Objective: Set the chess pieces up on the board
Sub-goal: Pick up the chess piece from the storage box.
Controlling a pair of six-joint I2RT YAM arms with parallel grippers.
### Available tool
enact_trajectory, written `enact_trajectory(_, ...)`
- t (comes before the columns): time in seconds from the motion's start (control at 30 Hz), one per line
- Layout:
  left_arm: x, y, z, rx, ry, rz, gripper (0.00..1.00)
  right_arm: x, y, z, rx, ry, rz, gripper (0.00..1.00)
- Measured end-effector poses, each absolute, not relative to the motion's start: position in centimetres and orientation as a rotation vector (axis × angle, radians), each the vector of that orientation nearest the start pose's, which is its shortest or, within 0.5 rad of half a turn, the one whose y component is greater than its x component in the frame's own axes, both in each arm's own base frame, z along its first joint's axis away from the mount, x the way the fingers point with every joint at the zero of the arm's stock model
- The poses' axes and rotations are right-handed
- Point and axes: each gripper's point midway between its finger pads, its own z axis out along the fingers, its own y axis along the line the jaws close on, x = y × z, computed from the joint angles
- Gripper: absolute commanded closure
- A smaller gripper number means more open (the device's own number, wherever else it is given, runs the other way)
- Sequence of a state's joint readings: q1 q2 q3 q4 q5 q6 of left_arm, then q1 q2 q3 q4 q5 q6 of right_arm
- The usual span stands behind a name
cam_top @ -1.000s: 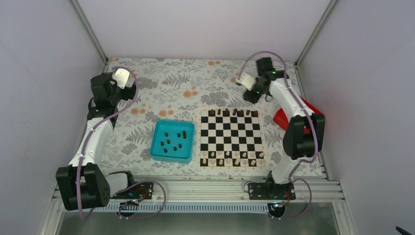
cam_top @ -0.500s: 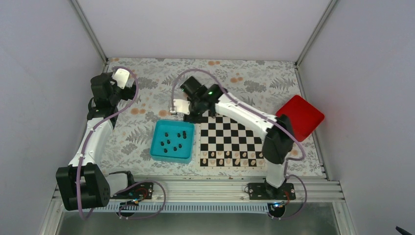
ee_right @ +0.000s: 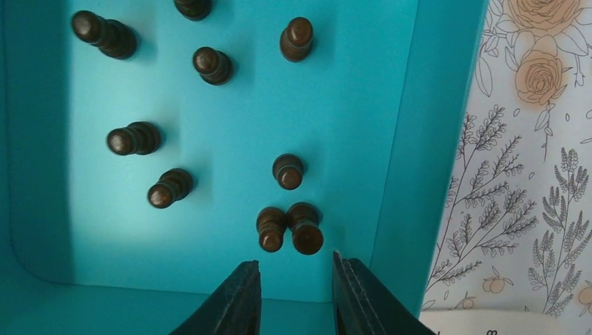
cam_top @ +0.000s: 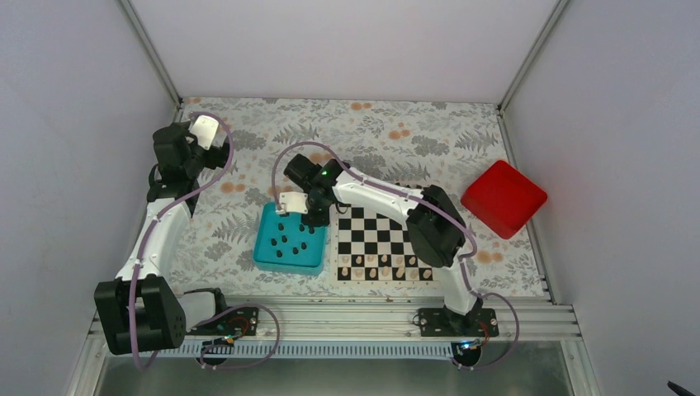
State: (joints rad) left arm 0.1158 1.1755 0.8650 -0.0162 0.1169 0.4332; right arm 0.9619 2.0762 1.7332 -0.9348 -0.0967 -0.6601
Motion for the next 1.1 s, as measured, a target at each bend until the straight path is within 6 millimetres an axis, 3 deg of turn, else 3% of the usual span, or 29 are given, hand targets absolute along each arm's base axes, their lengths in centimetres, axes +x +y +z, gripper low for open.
enact_trajectory(0.6, 40.1, 2.7, 26.1, 0.379, 1.865, 0.263, 0.0, 26.9, 39.9, 5.2, -2.104, 1.99, 0.117, 0.72)
enact_trajectory(1.1, 40.1, 2.7, 25.9, 0.38, 1.87, 0.262, 0.0, 27.0, 39.8, 4.9, -2.11, 1.996, 0.108, 0.74)
